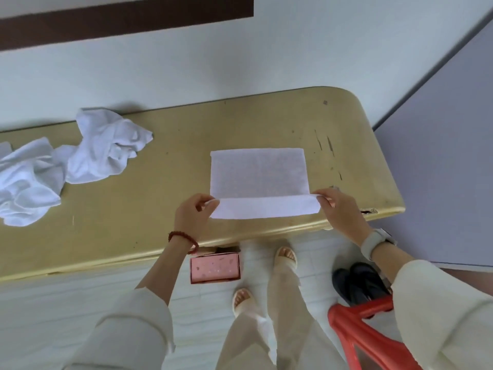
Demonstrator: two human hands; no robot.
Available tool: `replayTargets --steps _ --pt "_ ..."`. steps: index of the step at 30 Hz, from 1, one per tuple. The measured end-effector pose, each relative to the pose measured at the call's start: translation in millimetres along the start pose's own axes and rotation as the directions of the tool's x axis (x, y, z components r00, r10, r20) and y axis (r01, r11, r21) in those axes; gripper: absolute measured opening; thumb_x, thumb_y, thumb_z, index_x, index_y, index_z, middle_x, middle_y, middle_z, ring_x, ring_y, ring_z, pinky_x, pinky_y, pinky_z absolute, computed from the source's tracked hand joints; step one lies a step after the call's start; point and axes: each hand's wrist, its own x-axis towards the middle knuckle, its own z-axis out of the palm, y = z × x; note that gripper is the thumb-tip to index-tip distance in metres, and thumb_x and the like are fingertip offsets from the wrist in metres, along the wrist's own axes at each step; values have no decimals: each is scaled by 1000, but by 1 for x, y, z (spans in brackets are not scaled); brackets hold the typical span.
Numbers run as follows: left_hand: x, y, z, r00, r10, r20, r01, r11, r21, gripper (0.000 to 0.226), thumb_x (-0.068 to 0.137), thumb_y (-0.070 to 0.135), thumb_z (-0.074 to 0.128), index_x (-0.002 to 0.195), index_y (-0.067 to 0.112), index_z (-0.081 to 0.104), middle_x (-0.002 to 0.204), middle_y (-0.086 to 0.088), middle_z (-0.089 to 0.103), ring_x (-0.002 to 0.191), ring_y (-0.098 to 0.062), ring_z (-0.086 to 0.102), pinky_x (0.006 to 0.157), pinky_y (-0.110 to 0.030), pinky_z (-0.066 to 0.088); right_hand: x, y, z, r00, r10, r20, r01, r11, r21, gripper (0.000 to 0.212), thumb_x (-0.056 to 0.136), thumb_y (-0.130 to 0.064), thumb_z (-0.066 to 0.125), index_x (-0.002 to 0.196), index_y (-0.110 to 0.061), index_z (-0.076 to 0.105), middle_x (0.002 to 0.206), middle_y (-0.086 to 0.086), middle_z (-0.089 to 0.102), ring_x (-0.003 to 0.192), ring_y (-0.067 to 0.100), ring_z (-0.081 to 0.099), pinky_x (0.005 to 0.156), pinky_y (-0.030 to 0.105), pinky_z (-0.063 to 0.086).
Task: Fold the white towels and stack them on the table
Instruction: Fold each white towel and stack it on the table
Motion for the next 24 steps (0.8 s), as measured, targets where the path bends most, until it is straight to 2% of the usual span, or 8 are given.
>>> replayTargets --steps 3,8,13,17,20,24 --pt "29 20 1 997 -40 -64 34 996 -85 9 86 14 61 89 8 67 78 3 61 70 -5 51 65 -10 38 31 -12 -8 998 49 -32 -45 993 113 19 88 0 51 100 1 66 97 11 68 81 17 55 67 9 34" --pt "81 36 13 986 -123 -115 111 988 -110 14 89 14 55 95 10 66 89 -2 64 85 -16 55 74 -21 40 84 -14 -7 994 107 -35 -97 971 218 18 90 -6 50 103 -5 62 87 1 60 80 12 53 65 7 36" --pt "118 40 32 974 -160 -160 144 984 -107 12 89 14 54 93 16 65 80 3 61 79 -13 53 66 -14 40 121 -4 9 987 157 -20 -148 962 231 17 90 -7 49 101 -7 62 81 1 59 70 11 50 58 3 39" --pt "131 33 40 966 -194 -170 185 981 -64 14 89 16 54 95 15 66 85 -1 62 75 -12 51 64 -14 39 133 1 19 983 180 -33 -171 968 183 15 90 -9 49 98 -9 62 80 1 61 67 9 51 58 8 40" --pt "136 27 40 962 -198 -190 194 980 -40 15 89 16 54 96 14 67 88 2 62 81 -11 53 72 -19 37 137 5 27 982 183 -46 -175 976 128 15 90 -11 49 96 -8 62 82 4 64 73 19 56 65 28 48" --pt "141 19 42 962 -102 -253 127 988 87 12 86 12 57 93 9 67 92 -1 55 81 -14 50 78 -23 39 141 5 38 986 132 -103 -138 989 -51 12 88 -10 52 96 -7 61 96 5 58 83 21 54 64 31 45"
